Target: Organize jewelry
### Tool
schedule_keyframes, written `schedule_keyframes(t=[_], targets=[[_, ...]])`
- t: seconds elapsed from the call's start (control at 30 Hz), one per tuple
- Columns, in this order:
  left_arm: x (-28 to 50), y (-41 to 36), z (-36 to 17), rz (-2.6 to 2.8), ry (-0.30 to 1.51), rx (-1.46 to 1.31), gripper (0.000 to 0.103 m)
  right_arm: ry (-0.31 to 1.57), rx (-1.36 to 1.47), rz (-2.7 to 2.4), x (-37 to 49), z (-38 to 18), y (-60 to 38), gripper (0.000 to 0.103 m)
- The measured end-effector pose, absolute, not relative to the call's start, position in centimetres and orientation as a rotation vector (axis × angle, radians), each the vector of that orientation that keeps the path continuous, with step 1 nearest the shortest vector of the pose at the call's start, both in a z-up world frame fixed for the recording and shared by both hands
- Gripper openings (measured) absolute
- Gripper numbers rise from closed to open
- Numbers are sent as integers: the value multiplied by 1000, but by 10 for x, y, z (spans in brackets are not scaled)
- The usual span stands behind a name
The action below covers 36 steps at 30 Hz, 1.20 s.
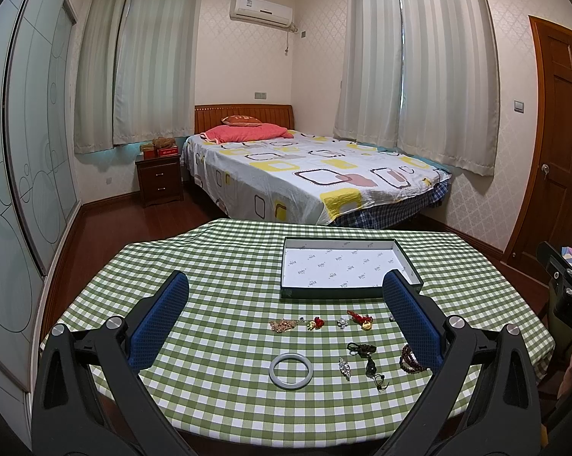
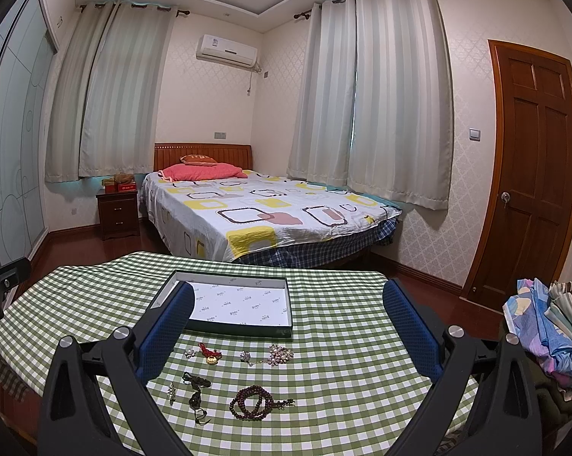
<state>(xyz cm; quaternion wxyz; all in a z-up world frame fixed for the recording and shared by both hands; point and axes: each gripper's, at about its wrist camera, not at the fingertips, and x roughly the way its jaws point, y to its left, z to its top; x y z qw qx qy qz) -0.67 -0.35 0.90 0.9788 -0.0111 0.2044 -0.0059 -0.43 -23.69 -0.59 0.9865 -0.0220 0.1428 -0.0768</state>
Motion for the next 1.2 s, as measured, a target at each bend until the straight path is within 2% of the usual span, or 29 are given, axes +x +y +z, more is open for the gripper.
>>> schedule_keyframes(t=[0.37,0.53,0.97,1.2], targets=[[6,0,-10,-3,448,-26,99,307,-34,-145,6,-12,-234,96],[24,3,-33,0,490,-39,99,310,-19,-135,19,-36,-239,96],[91,6,-157,-3,732,-49,99,545,-1,-75,81,-162,-243,96],[120,0,-210,-5,827,-42,99,636,21,-52,103,-199,-245,96]])
